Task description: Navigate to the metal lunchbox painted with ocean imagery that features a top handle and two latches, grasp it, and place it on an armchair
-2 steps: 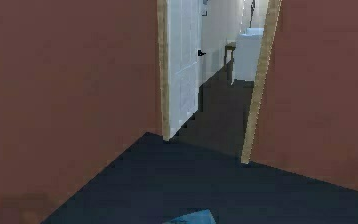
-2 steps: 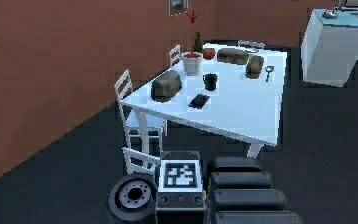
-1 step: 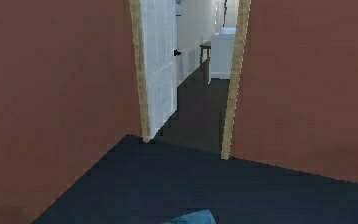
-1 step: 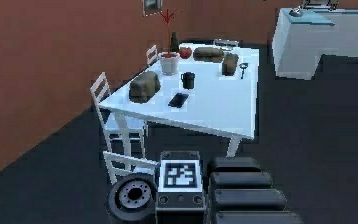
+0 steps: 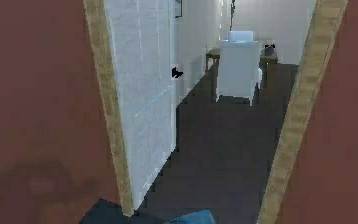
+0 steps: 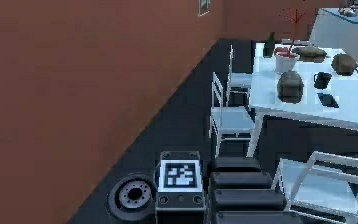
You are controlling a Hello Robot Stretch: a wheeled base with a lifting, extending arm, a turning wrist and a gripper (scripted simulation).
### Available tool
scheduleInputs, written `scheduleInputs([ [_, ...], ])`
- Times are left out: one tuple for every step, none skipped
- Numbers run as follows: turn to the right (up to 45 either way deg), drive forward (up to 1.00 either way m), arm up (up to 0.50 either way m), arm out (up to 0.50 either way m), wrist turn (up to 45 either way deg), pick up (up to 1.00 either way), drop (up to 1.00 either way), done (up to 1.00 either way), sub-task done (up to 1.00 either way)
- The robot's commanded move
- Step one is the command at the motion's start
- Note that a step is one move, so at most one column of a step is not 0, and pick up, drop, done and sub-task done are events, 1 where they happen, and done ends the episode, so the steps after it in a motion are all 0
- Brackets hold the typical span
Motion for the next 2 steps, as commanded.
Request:
scheduleInputs([
  [0.0,1.0,0.0,0.0,0.0,0.0,0.0,0.0,0.0],
  [0.0,0.2,0.0,0.0,0.0,0.0,0.0,0.0,0.0],
])
